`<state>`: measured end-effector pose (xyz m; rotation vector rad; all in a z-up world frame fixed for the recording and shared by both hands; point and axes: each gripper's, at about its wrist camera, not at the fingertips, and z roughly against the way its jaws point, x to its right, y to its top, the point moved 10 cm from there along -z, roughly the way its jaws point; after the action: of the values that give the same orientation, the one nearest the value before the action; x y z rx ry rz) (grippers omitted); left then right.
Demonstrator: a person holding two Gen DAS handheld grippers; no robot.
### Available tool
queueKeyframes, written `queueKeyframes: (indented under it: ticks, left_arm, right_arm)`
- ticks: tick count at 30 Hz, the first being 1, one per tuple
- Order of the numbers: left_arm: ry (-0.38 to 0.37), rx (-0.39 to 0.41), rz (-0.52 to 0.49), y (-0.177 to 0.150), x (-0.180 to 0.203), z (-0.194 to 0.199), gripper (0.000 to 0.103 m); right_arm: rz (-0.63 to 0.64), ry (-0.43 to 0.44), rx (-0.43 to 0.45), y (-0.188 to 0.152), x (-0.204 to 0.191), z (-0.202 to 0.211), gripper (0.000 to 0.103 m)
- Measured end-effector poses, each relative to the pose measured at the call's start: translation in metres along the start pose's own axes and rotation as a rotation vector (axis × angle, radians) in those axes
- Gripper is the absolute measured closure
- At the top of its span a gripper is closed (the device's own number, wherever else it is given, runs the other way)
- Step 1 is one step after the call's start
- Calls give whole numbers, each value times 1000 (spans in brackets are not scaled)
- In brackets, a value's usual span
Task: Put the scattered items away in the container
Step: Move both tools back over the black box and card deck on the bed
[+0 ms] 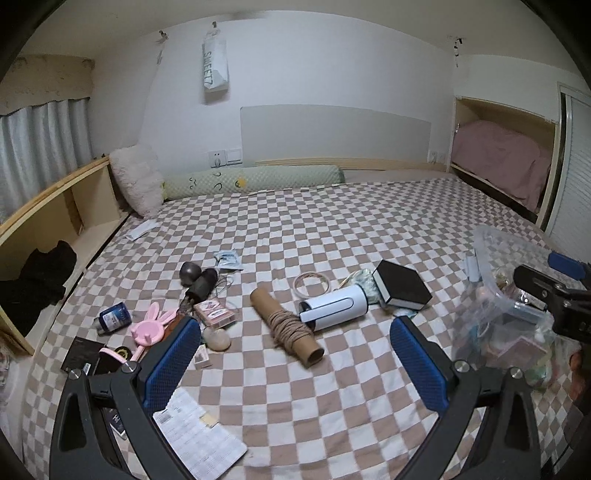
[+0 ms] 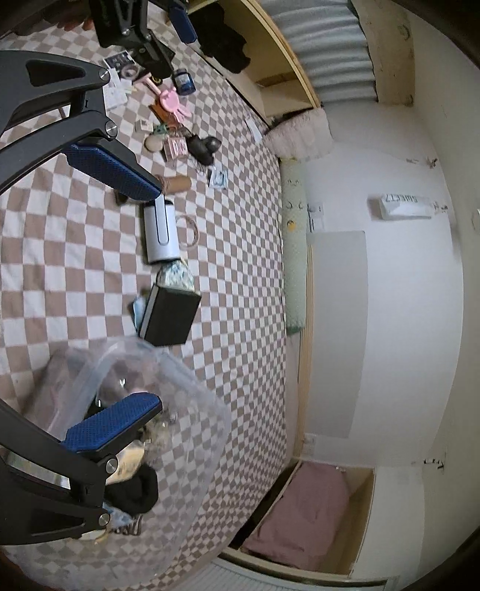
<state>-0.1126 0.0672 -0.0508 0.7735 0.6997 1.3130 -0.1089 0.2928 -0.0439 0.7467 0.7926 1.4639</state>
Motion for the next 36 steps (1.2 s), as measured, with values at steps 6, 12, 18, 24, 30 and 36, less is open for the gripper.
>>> queueKeyframes:
  ticks: [6, 12, 18, 24, 30, 36]
  left_arm:
    - [22, -14, -5, -10, -24, 6, 0]
    - [83, -40, -4, -24, -57, 9, 0]
    - [146, -69, 25, -41, -100, 4, 0]
    - [218, -121, 67, -65, -149, -4, 0]
    - [286, -174, 124, -88, -194, -9, 0]
    - [393, -224, 149, -110, -241, -16, 0]
  right_arm:
    - [60, 27, -26, -4, -40, -11, 0]
    - [108, 65, -65, -10, -77, -24, 0]
    - [159, 110, -100, -19, -113, -35, 0]
    - [219, 155, -132, -28, -146, -42, 0]
    - [273, 211, -174, -42, -181, -51, 0]
    - [325, 259, -224, -58, -209, -56, 0]
